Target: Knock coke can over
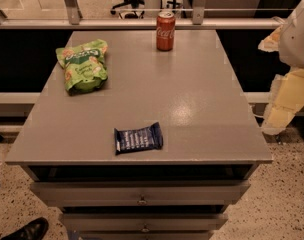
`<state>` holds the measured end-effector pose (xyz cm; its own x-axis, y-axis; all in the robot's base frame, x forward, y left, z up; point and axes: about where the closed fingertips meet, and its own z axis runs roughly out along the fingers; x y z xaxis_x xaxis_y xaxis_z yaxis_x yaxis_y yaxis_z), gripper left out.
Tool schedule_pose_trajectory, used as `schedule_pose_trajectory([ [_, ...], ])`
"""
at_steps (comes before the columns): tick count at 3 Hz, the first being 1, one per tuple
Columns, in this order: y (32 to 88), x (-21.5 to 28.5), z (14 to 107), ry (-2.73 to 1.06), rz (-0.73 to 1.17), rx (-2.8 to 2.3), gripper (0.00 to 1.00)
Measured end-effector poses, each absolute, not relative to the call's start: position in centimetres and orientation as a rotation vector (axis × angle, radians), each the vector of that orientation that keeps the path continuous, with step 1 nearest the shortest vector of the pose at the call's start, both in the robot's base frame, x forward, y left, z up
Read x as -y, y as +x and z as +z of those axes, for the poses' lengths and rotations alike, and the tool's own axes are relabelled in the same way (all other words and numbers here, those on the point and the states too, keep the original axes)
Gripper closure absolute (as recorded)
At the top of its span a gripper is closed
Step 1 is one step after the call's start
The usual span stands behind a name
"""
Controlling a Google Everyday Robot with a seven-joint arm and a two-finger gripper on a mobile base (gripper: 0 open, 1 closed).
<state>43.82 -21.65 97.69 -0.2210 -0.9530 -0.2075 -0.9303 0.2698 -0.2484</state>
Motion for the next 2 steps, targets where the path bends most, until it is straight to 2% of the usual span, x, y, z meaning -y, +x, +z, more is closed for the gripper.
schedule_pose_trajectory([
  [2,45.4,21.1,97.8,-1.712,-0.102,-2.182,0.0],
])
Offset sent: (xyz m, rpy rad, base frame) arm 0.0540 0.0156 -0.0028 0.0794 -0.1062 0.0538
